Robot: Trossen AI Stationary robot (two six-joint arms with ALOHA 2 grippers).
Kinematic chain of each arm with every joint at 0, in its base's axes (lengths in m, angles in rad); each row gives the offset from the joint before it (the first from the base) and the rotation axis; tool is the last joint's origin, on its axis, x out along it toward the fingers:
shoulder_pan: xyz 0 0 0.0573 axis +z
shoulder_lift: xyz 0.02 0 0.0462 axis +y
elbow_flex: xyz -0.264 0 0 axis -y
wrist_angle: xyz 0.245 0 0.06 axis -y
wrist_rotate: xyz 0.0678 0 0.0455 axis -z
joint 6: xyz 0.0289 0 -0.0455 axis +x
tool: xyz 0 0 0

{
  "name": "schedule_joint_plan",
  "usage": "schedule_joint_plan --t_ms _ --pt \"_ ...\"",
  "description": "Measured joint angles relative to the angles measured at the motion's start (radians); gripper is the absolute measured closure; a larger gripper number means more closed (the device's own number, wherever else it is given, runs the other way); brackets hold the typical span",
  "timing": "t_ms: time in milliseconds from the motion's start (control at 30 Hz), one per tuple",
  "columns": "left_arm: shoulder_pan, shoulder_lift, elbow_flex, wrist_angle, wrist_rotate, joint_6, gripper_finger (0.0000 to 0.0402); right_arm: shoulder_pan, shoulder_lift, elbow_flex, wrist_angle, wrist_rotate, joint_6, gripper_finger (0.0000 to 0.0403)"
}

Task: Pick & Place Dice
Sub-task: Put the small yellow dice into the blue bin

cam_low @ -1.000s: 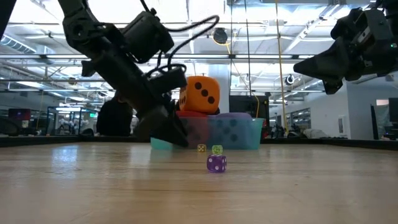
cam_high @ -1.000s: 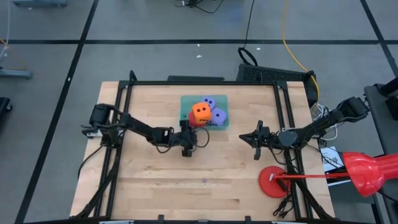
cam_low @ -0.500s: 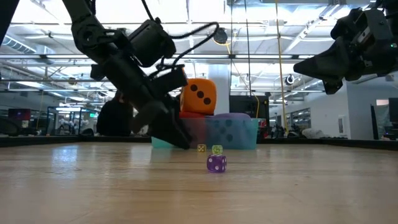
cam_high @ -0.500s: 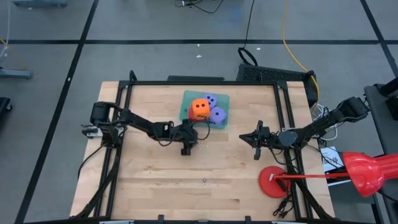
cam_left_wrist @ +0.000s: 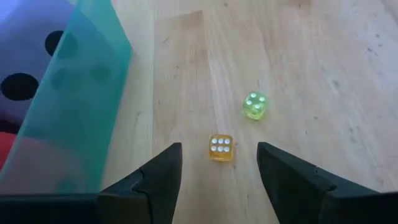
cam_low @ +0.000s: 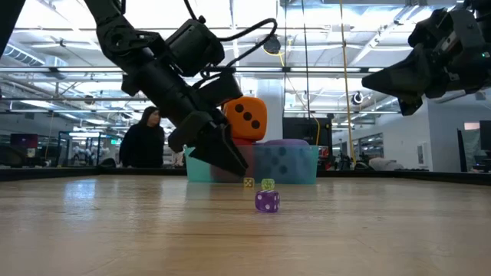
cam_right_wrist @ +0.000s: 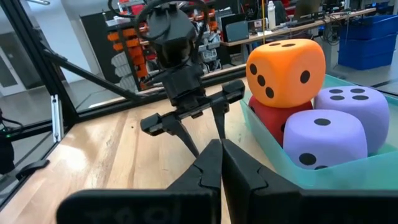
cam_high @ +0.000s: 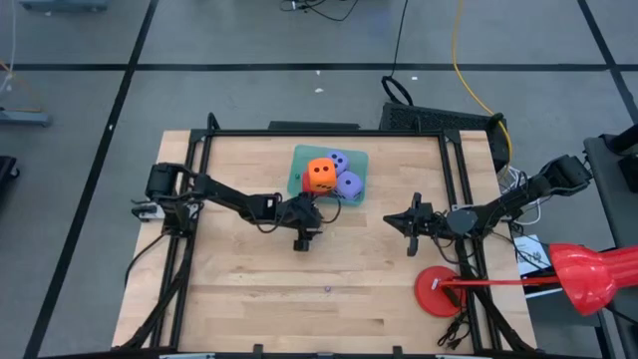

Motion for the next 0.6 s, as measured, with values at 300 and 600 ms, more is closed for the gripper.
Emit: schedule_joint_plan --t_ms 300,600 --pt "0.021 0.021 0.000 -0.001 0.057 0.010 0.0183 0.000 0.000 0.000 0.004 0.000 -0.004 0.0399" --pt "0.026 0.099 0.017 0.066 0.094 -0.005 0.0183 -0.003 0.000 0.000 0.014 0.000 -0.005 0.0399"
